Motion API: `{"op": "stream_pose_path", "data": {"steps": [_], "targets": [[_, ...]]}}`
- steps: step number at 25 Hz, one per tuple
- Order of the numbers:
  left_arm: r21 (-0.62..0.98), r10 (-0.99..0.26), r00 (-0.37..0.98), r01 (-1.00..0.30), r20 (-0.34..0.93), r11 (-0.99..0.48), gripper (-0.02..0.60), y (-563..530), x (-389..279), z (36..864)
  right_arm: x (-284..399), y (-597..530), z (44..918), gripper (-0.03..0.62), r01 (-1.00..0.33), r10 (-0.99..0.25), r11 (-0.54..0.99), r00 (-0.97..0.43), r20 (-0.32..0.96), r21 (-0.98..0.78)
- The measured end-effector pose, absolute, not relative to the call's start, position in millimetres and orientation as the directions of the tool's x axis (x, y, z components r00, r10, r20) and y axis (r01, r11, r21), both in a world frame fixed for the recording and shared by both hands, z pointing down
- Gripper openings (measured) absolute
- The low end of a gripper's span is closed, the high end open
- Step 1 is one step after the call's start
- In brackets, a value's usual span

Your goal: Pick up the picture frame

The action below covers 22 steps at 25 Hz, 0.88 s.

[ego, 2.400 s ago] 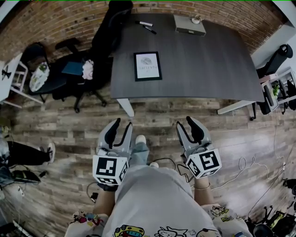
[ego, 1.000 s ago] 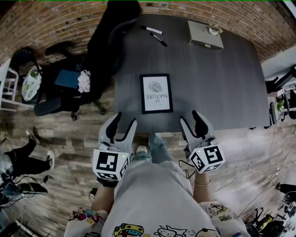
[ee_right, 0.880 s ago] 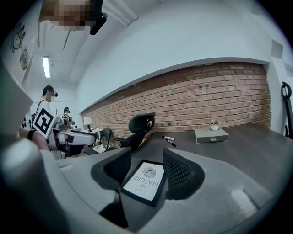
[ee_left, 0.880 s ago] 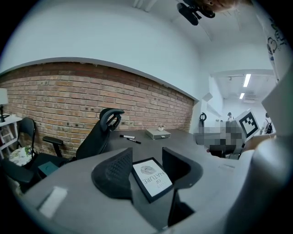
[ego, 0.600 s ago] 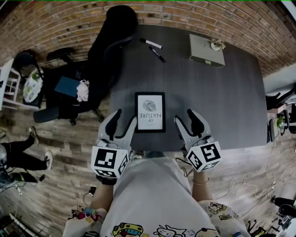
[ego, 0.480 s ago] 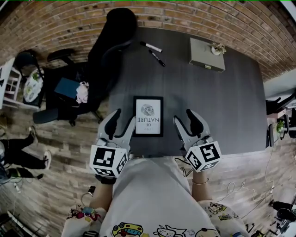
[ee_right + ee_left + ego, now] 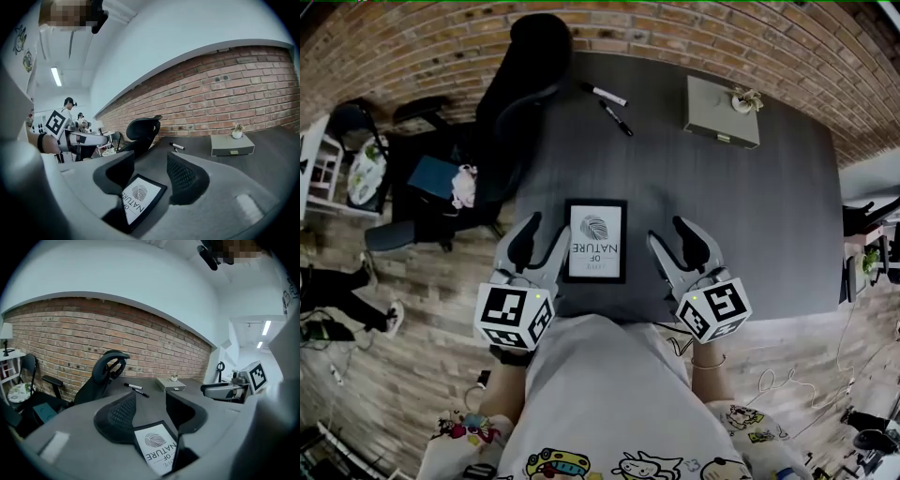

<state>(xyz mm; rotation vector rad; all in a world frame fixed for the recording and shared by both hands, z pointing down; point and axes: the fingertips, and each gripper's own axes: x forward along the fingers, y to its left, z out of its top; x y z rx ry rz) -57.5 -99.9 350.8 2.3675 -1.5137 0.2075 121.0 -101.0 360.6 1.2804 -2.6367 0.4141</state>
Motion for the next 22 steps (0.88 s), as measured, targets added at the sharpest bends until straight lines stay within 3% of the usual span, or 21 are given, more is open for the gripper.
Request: {"op": "stream_pose_path", "data": {"steps": [22], "targets": [[0.251,-0.765,0.496,-0.868,0.412,-0.428,0.204,-110,-54,405,109,-105,395,0.212,-0.812,-0.726,0.528,-0.584,0.364,-0.249]]}}
